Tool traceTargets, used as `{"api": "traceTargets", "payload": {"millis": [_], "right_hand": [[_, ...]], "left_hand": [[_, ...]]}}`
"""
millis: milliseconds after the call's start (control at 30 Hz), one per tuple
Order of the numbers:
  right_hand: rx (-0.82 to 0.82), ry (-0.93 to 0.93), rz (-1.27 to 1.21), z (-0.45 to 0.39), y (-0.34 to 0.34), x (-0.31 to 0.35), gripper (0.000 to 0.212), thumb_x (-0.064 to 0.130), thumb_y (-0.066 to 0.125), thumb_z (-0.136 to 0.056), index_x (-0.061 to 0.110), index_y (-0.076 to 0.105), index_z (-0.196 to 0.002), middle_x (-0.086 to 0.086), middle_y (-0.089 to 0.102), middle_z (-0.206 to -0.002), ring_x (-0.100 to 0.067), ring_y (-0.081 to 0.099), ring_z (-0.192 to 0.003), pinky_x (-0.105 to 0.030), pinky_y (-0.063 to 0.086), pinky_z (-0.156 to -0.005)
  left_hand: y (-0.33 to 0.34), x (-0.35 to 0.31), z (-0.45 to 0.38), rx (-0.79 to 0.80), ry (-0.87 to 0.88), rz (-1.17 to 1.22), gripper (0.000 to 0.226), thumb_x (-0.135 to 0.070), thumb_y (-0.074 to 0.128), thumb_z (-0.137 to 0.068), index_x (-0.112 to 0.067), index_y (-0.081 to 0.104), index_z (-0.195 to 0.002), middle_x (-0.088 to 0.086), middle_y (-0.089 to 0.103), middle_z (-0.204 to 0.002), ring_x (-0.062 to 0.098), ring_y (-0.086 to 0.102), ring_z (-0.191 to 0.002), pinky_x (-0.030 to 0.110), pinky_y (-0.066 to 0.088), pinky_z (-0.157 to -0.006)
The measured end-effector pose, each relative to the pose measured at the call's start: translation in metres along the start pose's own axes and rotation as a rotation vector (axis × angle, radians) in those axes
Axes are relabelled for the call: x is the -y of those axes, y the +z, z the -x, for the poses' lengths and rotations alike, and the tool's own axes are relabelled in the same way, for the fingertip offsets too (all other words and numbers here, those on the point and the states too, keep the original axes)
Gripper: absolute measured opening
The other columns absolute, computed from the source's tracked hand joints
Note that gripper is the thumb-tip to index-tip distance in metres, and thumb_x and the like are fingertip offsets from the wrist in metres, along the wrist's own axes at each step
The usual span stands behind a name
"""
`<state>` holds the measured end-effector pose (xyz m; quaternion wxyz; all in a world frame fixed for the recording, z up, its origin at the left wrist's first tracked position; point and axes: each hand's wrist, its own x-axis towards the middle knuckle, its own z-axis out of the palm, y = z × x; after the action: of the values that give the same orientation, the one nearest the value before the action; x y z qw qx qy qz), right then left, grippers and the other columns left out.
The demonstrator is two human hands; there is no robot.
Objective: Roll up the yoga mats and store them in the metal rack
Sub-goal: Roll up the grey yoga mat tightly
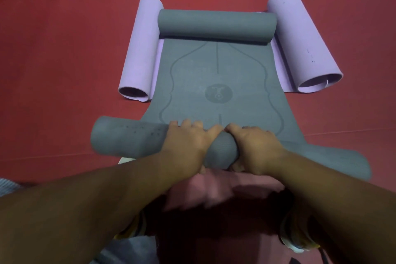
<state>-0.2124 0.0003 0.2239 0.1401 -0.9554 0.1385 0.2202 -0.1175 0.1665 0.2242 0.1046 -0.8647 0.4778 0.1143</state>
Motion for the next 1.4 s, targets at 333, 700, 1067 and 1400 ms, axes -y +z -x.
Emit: {"api": "traceTargets", "payload": {"millis": [333, 700, 1067, 1400], "right_hand": [[-0.120, -0.007, 0.092, 0.005, 0.008, 0.009, 0.083, 0.063, 0.079, -0.057, 0.037, 0.038, -0.125, 0.003, 0.053, -0.114, -0.024, 0.052, -0.112, -0.046, 0.040, -0.095], [0.016, 0.003, 0.027, -0.001, -0.004, 0.005, 0.085, 0.064, 0.082, -0.057, 0.038, 0.041, -0.126, 0.003, 0.057, -0.115, -0.026, 0.055, -0.112, -0.044, 0.042, -0.094], [0.005, -0.009, 0.014, 0.000, -0.002, 0.000, 0.081, 0.061, 0.081, -0.058, 0.036, 0.043, -0.124, 0.006, 0.063, -0.110, -0.025, 0.061, -0.107, -0.042, 0.045, -0.087], [-0.087, -0.085, 0.128, 0.008, 0.013, 0.009, 0.100, 0.060, 0.079, -0.062, 0.047, 0.021, -0.142, 0.002, 0.050, -0.126, -0.025, 0.047, -0.122, -0.053, 0.034, -0.106]], "left_hand": [[-0.016, 0.019, -0.018, 0.195, -0.003, 0.248, 0.082, -0.062, 0.084, -0.051, -0.041, 0.044, -0.121, -0.009, 0.065, -0.104, 0.020, 0.065, -0.096, 0.033, 0.047, -0.072], [-0.007, 0.015, -0.013, 0.129, 0.028, 0.185, 0.084, -0.064, 0.082, -0.054, -0.039, 0.043, -0.124, -0.004, 0.063, -0.107, 0.025, 0.064, -0.098, 0.039, 0.052, -0.079], [-0.010, 0.010, -0.009, 0.140, 0.077, 0.122, 0.114, -0.063, 0.087, -0.050, -0.048, 0.022, -0.142, -0.005, 0.055, -0.122, 0.023, 0.056, -0.113, 0.044, 0.046, -0.092], [-0.008, 0.031, -0.023, 0.347, 0.083, 0.400, 0.093, -0.055, 0.090, -0.047, -0.045, 0.047, -0.129, -0.014, 0.067, -0.108, 0.015, 0.064, -0.097, 0.033, 0.055, -0.083]]}}
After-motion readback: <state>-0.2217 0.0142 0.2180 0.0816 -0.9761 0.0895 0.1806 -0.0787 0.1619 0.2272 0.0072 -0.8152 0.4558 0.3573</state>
